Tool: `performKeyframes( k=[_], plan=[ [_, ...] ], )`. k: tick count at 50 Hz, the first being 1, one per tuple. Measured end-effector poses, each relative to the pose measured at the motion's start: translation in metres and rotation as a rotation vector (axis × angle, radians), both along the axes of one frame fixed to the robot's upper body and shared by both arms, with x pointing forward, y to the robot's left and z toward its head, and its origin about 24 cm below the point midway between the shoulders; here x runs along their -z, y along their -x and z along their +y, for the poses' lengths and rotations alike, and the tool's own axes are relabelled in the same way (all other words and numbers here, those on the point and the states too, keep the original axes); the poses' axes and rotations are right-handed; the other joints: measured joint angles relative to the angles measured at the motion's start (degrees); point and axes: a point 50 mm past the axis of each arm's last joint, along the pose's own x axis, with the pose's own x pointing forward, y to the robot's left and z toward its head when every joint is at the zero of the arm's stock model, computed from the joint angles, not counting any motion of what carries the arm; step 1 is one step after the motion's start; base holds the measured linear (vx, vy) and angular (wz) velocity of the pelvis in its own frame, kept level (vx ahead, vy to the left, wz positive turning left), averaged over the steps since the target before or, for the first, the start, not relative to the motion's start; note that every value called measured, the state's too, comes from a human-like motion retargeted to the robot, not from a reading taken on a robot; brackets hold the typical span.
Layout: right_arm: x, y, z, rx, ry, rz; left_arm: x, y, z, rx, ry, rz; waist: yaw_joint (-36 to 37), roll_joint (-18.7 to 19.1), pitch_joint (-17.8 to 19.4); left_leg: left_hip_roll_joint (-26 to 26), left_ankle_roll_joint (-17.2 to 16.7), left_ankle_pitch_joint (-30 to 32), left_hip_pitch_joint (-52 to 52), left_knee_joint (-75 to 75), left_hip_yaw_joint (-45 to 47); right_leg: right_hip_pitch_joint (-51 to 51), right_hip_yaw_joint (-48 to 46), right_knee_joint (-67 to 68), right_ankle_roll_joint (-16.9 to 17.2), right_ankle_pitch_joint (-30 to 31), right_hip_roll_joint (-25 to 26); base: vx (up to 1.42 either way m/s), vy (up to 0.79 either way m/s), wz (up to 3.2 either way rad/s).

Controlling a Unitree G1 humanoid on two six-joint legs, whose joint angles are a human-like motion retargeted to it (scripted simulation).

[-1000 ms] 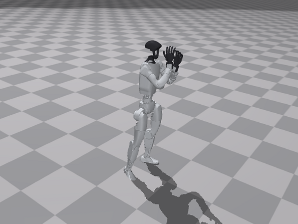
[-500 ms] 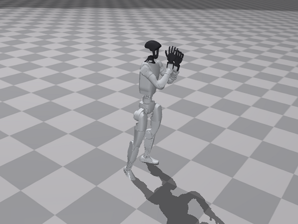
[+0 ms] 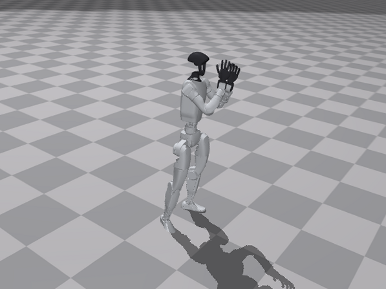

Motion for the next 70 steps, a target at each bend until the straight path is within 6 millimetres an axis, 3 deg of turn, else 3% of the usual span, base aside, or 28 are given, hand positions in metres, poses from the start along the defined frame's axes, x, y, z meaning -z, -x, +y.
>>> performKeyframes(
  k=[2, 4, 10, 12, 15, 18, 25, 27, 30, 34, 38, 42, 45, 52, 57, 60, 62, 65, 67, 70],
  plan=[
    [0.002, 0.007, 0.014, -0.024, 0.095, -0.041, 0.002, 0.004, -0.011, 0.076, -0.049, 0.002, -0.03, -0.04, -0.11, -0.03, 0.05, -0.02, -0.04, 0.02, 0.03, -0.06, 0.05, 0.00, 0.01, 0.04, -0.03, 0.00, 0.00, 0.00],
    [0.002, 0.009, 0.016, -0.018, 0.106, -0.064, 0.002, 0.007, -0.012, 0.073, -0.061, -0.012, 0.00, -0.07, -0.11, -0.05, 0.07, -0.03, -0.09, 0.05, 0.05, -0.11, 0.11, -0.02, 0.04, 0.08, -0.05, 0.00, 0.00, 0.00],
    [0.002, -0.001, -0.014, 0.068, -0.070, -0.017, -0.002, -0.001, 0.017, -0.100, 0.079, -0.019, 0.55, -0.40, 0.21, -0.11, -0.01, -0.02, 0.00, 0.03, 0.11, 0.01, 0.16, -0.18, 0.13, 0.19, -0.06, 0.00, 0.00, 0.00],
    [0.002, -0.003, -0.015, 0.083, -0.100, 0.001, -0.004, -0.003, 0.014, -0.101, 0.095, -0.011, 0.71, -0.53, 0.14, -0.15, 0.02, -0.03, -0.02, 0.04, 0.10, 0.01, 0.17, -0.23, 0.10, 0.21, -0.09, 0.00, 0.00, 0.00],
    [0.003, 0.002, 0.010, 0.021, 0.064, -0.021, -0.006, -0.002, -0.007, 0.025, 0.012, 0.005, 0.75, -0.62, -0.04, -0.20, 0.07, -0.10, -0.04, 0.07, 0.13, -0.02, 0.22, -0.22, 0.03, 0.21, -0.14, 0.00, 0.00, 0.00],
    [0.003, 0.007, 0.019, 0.006, 0.110, -0.061, -0.008, 0.000, -0.013, 0.006, -0.013, -0.029, 0.68, -0.56, -0.16, -0.23, 0.05, -0.10, -0.18, 0.08, 0.15, -0.14, 0.26, -0.26, 0.07, 0.26, -0.16, 0.00, 0.00, 0.00],
    [0.000, -0.006, -0.008, 0.073, -0.047, 0.005, -0.013, -0.005, 0.010, -0.097, 0.117, -0.032, 1.22, -0.58, 0.15, -0.26, -0.13, 0.00, -0.10, -0.16, 0.36, -0.13, 0.32, -0.49, 0.14, 0.47, -0.11, 0.00, 0.00, 0.00],
    [-0.001, -0.003, 0.004, -0.007, 0.019, 0.012, -0.011, -0.002, -0.001, 0.043, 0.069, -0.022, 1.13, -0.44, 0.27, -0.26, -0.01, -0.06, 0.06, -0.25, 0.52, -0.11, 0.46, -0.48, 0.05, 0.53, -0.10, 0.00, 0.00, 0.00],
    [0.000, 0.001, 0.022, -0.036, 0.128, -0.015, -0.006, -0.009, -0.015, -0.028, -0.081, -0.006, 0.63, -0.06, -0.02, -0.19, -0.02, 0.01, 0.18, -0.38, 0.99, -0.38, 0.87, -0.33, 0.05, 0.59, -0.03, 0.00, 0.00, 0.00],
    [0.002, -0.005, 0.009, -0.013, 0.096, 0.004, -0.005, -0.012, -0.005, -0.090, -0.057, -0.005, -0.44, 0.43, 0.27, 0.03, -0.02, -0.02, 0.62, -0.49, 1.89, -0.79, 1.77, 0.20, 0.08, 0.68, 0.13, -0.01, 0.00, -0.11],
    [0.007, -0.015, -0.016, -0.004, -0.076, 0.101, -0.007, -0.011, 0.004, -0.174, 0.029, -0.036, -2.12, 1.05, 0.47, 0.32, 0.05, -0.13, 1.16, -0.54, 3.18, -1.38, 3.11, 0.82, 0.21, 0.74, 0.37, -0.01, -0.01, -0.30],
    [0.010, -0.018, -0.004, -0.303, -0.002, 0.244, -0.006, -0.018, -0.027, -0.151, -0.258, -0.068, -5.08, 1.94, 0.33, 0.60, 0.48, -0.29, 1.70, -0.44, 4.86, -2.08, 4.92, 1.24, 0.23, 0.74, 0.69, -0.02, -0.03, -0.40],
    [0.012, -0.021, -0.004, -0.327, 0.016, 0.254, -0.007, -0.021, -0.041, -0.231, -0.398, -0.145, -7.76, 2.58, -0.12, 0.78, 0.65, -0.35, 2.02, -0.42, 6.35, -2.64, 6.48, 1.14, 0.47, 0.90, 1.03, -0.01, -0.04, -0.47],
    [0.019, -0.029, -0.047, -0.370, -0.135, 0.324, -0.029, -0.005, -0.032, -0.488, -0.322, -0.426, -13.81, 4.30, 0.27, 1.14, 0.58, -0.32, 3.23, -0.55, 10.50, -3.50, 10.54, 0.19, 1.16, 1.45, 2.04, -0.01, -0.05, -0.54],
    [0.016, -0.021, -0.040, -0.479, -0.059, 0.342, -0.018, -0.027, -0.069, -0.398, -0.622, -0.361, -18.04, 5.22, 0.83, 1.36, 1.07, -0.16, 4.00, -0.51, 13.52, -3.98, 13.33, -0.86, 1.46, 2.03, 2.83, -0.01, -0.07, -0.56],
    [0.018, -0.020, -0.044, -0.380, 0.010, 0.281, -0.017, -0.025, -0.075, -0.411, -0.634, -0.422, -20.38, 5.50, 0.86, 1.73, 1.05, -0.03, 4.28, -0.43, 15.25, -4.44, 14.91, -1.37, 1.46, 2.42, 3.56, -0.01, -0.09, -0.53],
    [0.021, -0.019, -0.051, -0.481, -0.063, 0.333, -0.024, -0.015, -0.073, -0.382, -0.558, -0.449, -21.59, 5.88, 1.44, 1.99, 0.86, 0.11, 4.50, -0.41, 16.30, -4.67, 15.79, -1.59, 1.46, 2.61, 4.01, -0.01, -0.09, -0.47],
    [0.027, -0.027, -0.065, -0.426, -0.130, 0.381, -0.027, -0.008, -0.070, -0.402, -0.471, -0.497, -23.25, 6.44, 1.50, 2.48, 0.62, 0.37, 4.69, -0.41, 17.76, -5.06, 17.00, -2.09, 1.46, 3.01, 4.84, -0.01, -0.10, -0.44],
    [0.027, -0.033, -0.064, -0.267, -0.019, 0.350, -0.019, -0.019, -0.079, -0.419, -0.568, -0.471, -24.04, 6.84, 1.61, 2.83, 0.69, 0.62, 4.78, -0.49, 18.63, -5.35, 17.73, -2.39, 1.46, 3.27, 5.45, -0.02, -0.12, -0.41],
    [0.027, -0.031, -0.058, -0.375, -0.031, 0.400, -0.009, -0.039, -0.094, -0.394, -0.683, -0.361, -24.74, 7.35, 2.34, 3.39, 0.72, 0.96, 4.90, -0.46, 19.84, -5.57, 18.64, -3.06, 1.46, 3.73, 6.34, -0.02, -0.12, -0.37]
  ],
)
